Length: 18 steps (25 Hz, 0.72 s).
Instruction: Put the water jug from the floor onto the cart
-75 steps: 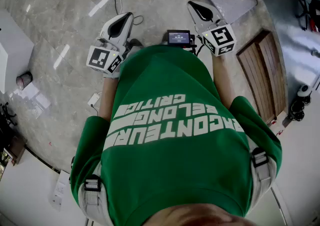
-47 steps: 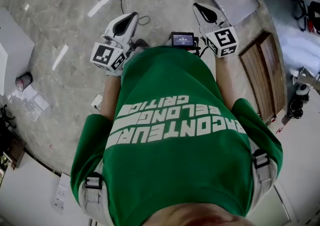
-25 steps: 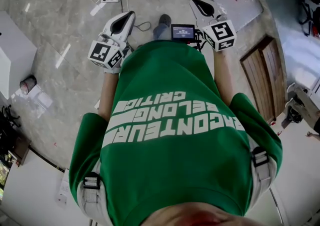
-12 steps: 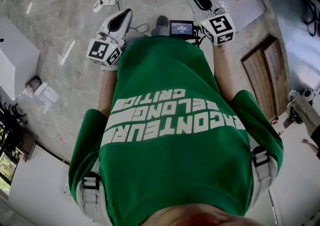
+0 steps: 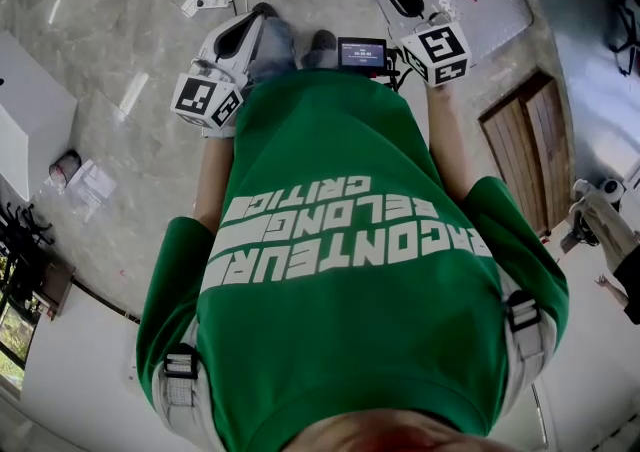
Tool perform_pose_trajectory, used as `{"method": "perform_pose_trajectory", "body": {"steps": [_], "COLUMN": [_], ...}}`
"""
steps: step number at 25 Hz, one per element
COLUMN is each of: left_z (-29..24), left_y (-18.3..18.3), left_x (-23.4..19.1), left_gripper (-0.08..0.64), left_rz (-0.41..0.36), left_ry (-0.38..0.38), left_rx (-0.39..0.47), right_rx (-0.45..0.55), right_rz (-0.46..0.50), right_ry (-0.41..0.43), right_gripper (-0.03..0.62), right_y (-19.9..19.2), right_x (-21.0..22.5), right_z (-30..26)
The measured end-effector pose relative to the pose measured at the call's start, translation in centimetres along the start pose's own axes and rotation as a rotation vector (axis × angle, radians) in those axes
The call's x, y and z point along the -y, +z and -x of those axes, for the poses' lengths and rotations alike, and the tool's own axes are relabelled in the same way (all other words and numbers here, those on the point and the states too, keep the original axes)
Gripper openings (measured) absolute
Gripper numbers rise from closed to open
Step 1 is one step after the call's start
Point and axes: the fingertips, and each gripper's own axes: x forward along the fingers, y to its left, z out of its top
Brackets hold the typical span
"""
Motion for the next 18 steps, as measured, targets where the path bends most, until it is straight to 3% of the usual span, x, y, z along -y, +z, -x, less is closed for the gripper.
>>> {"method": "perform_pose_trajectory", "body": {"steps": [10, 18], "left_z": [-3.9, -4.8], "left_y": [2.1, 3.1], "left_x": [-8.3, -17.1], "left_gripper": [0.015, 0.015], "left_rz": [0.049, 0.076], "left_ry": [-0.043, -0.032], "left_rx": [0.021, 0.012], "right_rx": [-0.065, -0.126], "right_rz": [0.027, 0.059], "right_ry": [-0.019, 0.006], "right_gripper": [-0.008, -0.008], "right_y": [3.2, 5.4], "right_x": [3.3, 4.7], "right_z": [-7.0, -14.4]}}
